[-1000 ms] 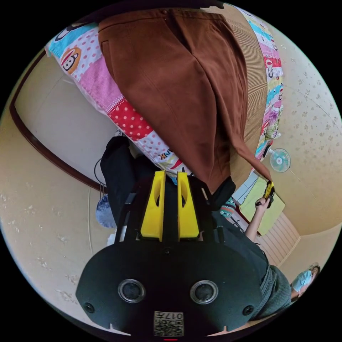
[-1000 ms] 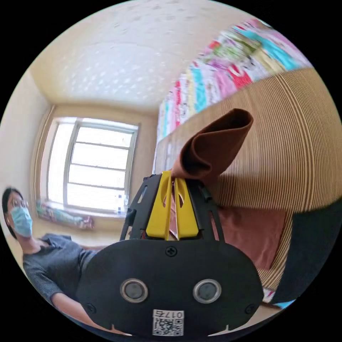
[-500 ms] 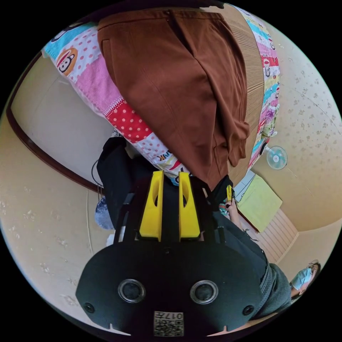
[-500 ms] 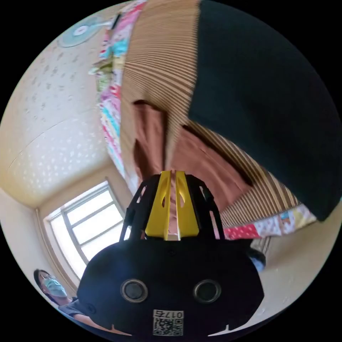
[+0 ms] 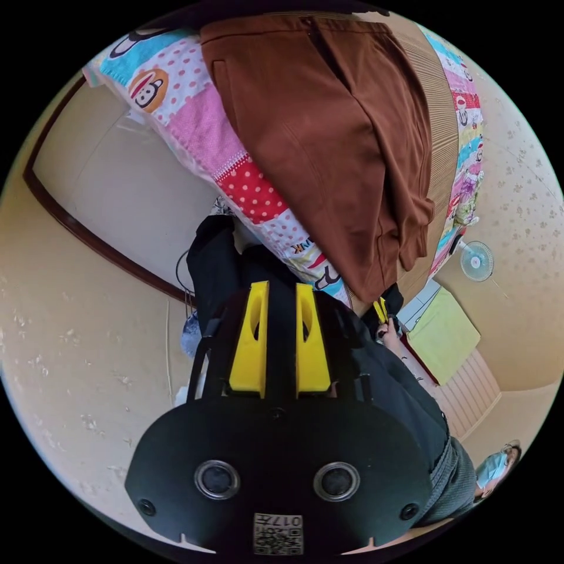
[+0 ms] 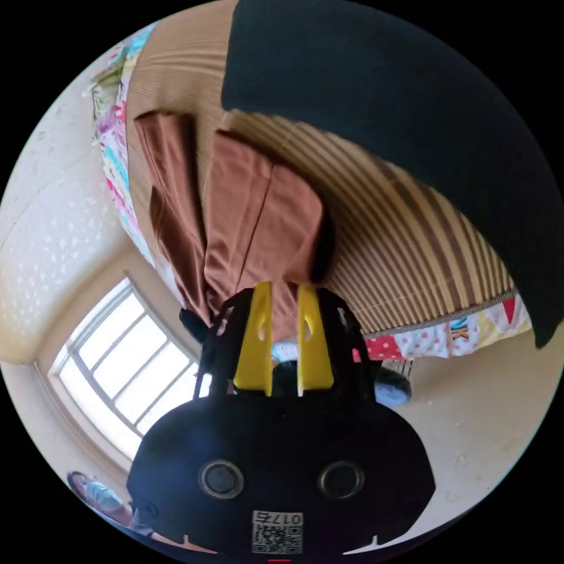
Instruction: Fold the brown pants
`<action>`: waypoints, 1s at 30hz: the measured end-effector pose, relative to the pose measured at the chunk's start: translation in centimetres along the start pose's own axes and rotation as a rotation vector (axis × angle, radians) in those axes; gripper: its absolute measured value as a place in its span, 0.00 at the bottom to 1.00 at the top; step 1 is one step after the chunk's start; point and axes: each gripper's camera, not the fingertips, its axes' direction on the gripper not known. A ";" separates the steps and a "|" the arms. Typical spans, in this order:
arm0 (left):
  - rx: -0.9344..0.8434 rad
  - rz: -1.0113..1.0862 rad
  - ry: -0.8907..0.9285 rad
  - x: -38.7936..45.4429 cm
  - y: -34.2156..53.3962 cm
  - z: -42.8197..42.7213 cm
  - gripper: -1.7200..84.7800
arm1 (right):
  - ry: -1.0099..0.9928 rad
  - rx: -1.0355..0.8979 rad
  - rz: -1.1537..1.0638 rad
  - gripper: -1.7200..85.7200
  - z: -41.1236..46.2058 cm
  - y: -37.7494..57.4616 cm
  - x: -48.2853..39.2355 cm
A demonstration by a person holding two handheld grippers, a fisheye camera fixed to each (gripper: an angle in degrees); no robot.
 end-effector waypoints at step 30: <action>0.326 -0.148 0.208 -3.5 -9.5 -1.9 0.19 | -1.287 0.706 0.297 0.03 -5.7 28.4 17.2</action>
